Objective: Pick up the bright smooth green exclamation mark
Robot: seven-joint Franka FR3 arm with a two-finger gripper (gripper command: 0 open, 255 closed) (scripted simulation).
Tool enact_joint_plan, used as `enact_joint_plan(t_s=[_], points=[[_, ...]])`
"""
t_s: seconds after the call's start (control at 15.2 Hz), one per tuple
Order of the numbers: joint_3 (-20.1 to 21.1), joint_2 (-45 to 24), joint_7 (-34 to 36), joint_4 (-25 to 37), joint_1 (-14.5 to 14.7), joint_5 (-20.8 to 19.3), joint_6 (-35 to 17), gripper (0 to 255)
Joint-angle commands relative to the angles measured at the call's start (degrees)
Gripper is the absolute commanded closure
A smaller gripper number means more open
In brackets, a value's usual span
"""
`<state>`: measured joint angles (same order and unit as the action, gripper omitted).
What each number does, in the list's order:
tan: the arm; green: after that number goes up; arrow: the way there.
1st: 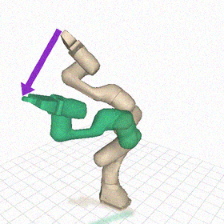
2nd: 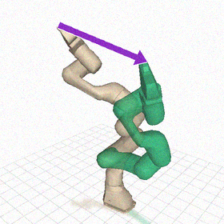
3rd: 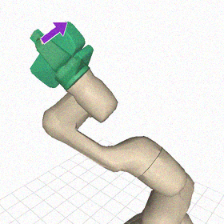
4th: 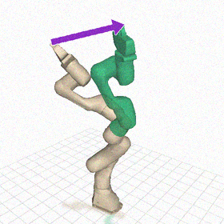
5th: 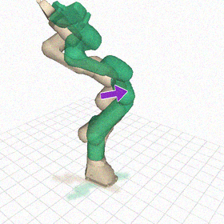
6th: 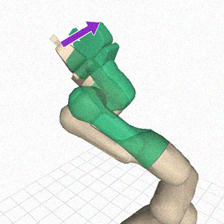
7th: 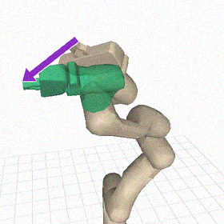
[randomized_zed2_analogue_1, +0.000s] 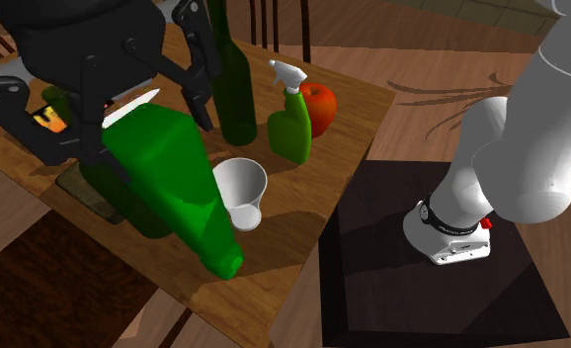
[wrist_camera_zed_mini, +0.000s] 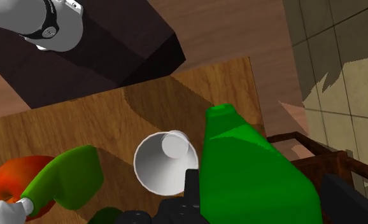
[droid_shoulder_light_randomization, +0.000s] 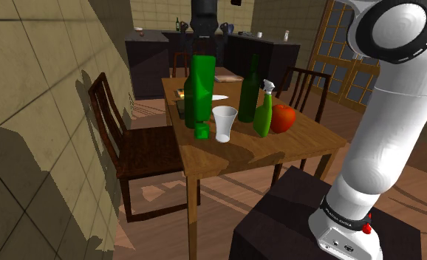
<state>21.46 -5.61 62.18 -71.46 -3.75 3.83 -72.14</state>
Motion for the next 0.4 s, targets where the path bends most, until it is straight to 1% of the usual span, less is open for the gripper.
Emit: enact_joint_plan(t_s=[0.0, 0.2, 0.33], points=[[0.19, -0.93, 0.51, 2.94, 0.31, -0.31, 1.98, 255], [0.52, -3.22, 1.34, 8.49, 0.97, -1.11, 5.34, 255], [0.53, -3.33, 1.38, 8.76, 1.01, -1.15, 5.51, 255]])
